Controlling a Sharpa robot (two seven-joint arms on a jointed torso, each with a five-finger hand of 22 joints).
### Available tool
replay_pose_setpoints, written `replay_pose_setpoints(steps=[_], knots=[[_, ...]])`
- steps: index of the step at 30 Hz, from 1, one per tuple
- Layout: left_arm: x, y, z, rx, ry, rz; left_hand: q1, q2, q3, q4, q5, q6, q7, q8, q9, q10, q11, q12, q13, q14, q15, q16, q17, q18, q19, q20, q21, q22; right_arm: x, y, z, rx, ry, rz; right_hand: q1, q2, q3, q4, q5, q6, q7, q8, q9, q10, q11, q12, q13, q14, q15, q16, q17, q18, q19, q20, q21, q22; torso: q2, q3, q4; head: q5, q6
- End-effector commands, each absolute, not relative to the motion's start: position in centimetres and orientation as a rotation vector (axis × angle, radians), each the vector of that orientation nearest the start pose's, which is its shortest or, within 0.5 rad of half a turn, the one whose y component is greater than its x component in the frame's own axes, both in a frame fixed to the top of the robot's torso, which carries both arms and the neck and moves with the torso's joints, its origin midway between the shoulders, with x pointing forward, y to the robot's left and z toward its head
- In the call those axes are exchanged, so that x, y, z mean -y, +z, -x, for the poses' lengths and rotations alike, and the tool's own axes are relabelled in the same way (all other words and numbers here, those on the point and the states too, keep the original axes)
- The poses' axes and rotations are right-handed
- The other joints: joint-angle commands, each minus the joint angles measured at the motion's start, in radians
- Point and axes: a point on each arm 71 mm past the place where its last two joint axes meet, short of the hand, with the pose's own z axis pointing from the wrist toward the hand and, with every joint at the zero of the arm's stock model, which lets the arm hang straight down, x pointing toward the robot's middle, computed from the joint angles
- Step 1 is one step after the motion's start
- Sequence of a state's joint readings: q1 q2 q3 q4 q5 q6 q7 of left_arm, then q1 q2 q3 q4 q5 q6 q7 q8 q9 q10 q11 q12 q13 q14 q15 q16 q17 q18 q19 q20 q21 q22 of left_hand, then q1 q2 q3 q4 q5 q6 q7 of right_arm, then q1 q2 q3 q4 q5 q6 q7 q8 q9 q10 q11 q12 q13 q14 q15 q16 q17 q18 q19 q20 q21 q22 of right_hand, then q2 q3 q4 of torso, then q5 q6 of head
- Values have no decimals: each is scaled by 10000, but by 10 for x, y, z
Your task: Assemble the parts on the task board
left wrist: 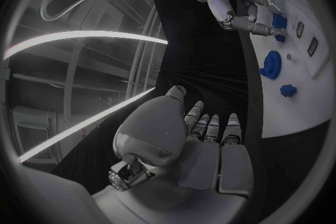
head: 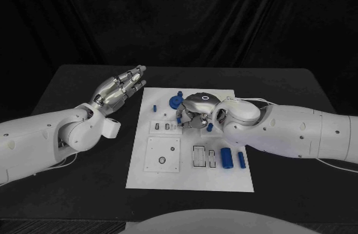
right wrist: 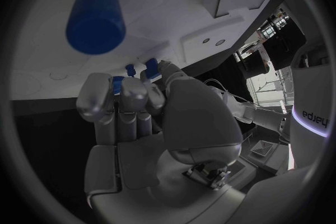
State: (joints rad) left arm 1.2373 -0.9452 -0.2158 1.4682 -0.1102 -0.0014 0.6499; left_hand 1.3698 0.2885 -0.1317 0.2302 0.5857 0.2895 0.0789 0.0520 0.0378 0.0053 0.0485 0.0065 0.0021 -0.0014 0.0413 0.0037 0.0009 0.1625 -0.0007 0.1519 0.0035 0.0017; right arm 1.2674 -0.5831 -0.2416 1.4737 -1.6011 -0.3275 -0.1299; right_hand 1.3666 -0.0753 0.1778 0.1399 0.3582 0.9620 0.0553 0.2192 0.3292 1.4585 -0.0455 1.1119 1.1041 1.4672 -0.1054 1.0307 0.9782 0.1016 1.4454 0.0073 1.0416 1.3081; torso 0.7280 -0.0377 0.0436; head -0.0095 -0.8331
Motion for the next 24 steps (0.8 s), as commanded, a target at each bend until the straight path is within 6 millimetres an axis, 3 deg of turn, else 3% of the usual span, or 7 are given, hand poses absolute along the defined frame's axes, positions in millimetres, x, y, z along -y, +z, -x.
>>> replay_pose_setpoints(steps=[1,8,9,11,19,22,24], knots=[[-262,-204,-469,-14476,-17567,8489,81,-20,45,19,62,-5,49,31,4,9,55,-41,5,14,59,-37,-9,170,7,92,-35,-17,86,-227,-461,-16917,6752,5198,-114,-6,67,-18,-110,-136,1,-103,-32,106,-2,914,1098,266,33,-61,-27,-128,-4,33,-52,1452,0,3,17,-8,-6],[-262,-205,-469,-14488,-17577,8488,81,-20,45,19,62,-5,49,31,4,9,55,-41,5,14,59,-37,-9,170,7,92,-35,-17,85,-229,-460,-16979,6754,5225,-162,-90,102,-64,-481,-524,-18,-357,-72,67,-8,894,1088,246,29,-69,-96,-115,-22,40,-119,1437,2,-5,15,-28,-8],[-262,-205,-469,-14488,-17577,8488,81,-20,45,19,62,-5,49,31,4,9,55,-41,5,14,59,-37,-9,170,7,92,-35,-17,85,-229,-460,-16994,6752,5232,-181,-118,93,-69,-839,-727,-30,-479,-111,65,-13,905,1099,245,21,-54,-98,-112,-28,42,-144,1431,2,-5,15,-28,-8],[-262,-205,-469,-14488,-17576,8488,80,-19,56,16,61,-11,53,30,3,12,60,-39,6,14,64,-37,-9,170,7,95,-35,-17,85,-229,-460,-17020,6745,5243,-211,-158,72,-73,-1052,-811,-28,-538,-123,63,-12,928,1122,241,26,-47,-114,-109,-31,40,-157,1428,2,-4,15,-35,-7],[-262,-205,-469,-14489,-17563,8494,80,-18,62,14,61,-15,56,30,3,14,63,-39,7,14,66,-37,-9,170,7,97,-35,-17,85,-230,-460,-17043,6757,5268,-267,-210,21,-64,-1491,-1043,-33,-687,-169,52,-11,943,1138,230,29,-50,-170,-105,-34,42,-186,1423,-1,0,-4,-35,-36],[-262,-205,-469,-14484,-17551,8496,80,-18,62,14,61,-15,56,30,3,14,63,-39,7,14,66,-37,-9,170,7,97,-35,-17,86,-230,-460,-17031,6771,5272,-372,-251,-86,12,-2089,-1751,-102,-1092,-391,28,-46,895,1094,217,12,-67,-233,-97,-41,36,-228,1414,-3,0,-6,-35,-36],[-263,-205,-469,-14478,-17538,8499,80,-18,62,14,61,-15,56,30,3,14,63,-39,7,14,66,-37,-9,170,7,97,-35,-17,86,-229,-460,-16994,6787,5255,-386,-258,-118,34,-2180,-1843,-115,-1147,-449,13,-57,862,1063,214,3,-67,-249,-98,-39,28,-227,1416,-1,0,-5,-41,-42]])
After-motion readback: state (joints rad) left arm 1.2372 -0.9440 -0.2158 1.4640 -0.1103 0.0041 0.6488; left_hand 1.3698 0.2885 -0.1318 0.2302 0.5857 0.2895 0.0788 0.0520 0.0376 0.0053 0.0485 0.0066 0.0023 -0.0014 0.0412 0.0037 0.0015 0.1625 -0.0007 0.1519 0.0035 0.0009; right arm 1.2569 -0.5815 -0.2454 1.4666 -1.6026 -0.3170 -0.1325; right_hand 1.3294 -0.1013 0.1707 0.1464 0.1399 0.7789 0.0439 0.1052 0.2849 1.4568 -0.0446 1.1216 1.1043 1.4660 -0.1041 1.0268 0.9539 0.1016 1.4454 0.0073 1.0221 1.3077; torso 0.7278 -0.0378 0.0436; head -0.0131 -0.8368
